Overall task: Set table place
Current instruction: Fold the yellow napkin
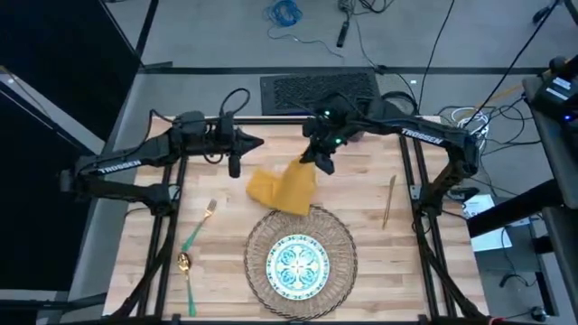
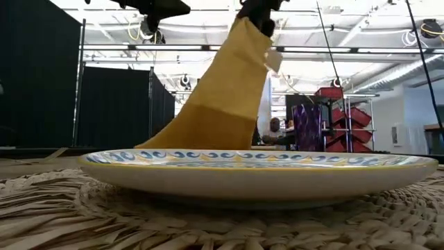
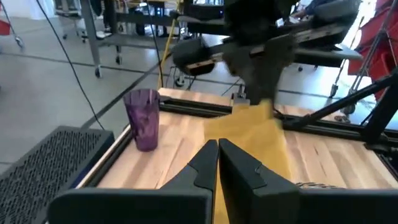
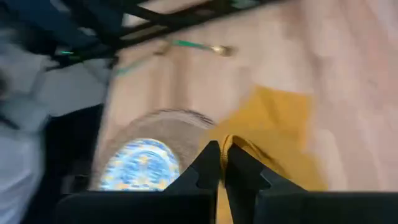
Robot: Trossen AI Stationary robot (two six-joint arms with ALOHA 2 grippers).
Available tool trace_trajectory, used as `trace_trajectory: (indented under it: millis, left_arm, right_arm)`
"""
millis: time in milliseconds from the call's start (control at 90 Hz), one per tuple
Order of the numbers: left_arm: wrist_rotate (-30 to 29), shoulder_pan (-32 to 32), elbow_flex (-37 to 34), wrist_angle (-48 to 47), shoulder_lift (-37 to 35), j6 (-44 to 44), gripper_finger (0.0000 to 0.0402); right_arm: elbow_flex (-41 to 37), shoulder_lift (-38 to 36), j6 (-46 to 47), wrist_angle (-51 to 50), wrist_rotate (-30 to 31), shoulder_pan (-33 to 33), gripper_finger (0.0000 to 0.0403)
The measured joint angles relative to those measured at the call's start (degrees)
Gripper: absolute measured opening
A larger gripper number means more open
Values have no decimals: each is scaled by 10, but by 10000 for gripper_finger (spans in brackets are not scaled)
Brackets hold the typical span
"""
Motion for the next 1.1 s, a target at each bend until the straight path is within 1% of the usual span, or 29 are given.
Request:
trace_trajectory:
  millis: [67, 133, 244, 300, 511, 600, 678, 778, 844, 911, 1011, 1100]
  left_arm:
    - [0, 0, 0, -2, 0, -3, 0]
    - [0, 1, 0, -10, 0, -3, 0]
    - [-1, 5, 0, -13, 0, -1, 0]
    - [-1, 8, 0, -11, 0, -1, 0]
    - [-3, 10, 0, -11, 0, -3, 0]
    - [-3, 10, 0, -13, 0, -7, 0]
    - [-5, 10, 0, -17, 3, -7, 0]
    - [-5, 10, 0, -24, 27, -8, 0]
    - [30, 10, 0, -17, 51, -20, 0]
    - [92, 12, 0, 23, 75, -44, 0]
    - [202, 28, 0, 63, 102, -76, 0]
    - [275, 54, 0, 65, 126, -101, 0]
  right_arm:
    - [0, 9, -2, 6, -39, 18, 0]
    - [0, 11, -8, 7, -51, 37, 0]
    - [0, 9, -15, 7, -48, 55, 0]
    - [0, 8, -15, 6, -33, 55, 0]
    - [0, 7, -22, -2, -14, 36, 0]
    - [0, 8, -34, -19, 10, 23, 0]
    - [0, 9, -46, -26, 11, 11, 0]
    - [0, 9, -51, -24, 8, 7, 0]
    - [0, 9, -59, -31, 6, 8, 0]
    - [0, 9, -62, -31, -6, 7, 0]
    - [0, 9, -64, -26, -18, 12, 0]
    - [0, 9, -62, -32, -24, 22, 0]
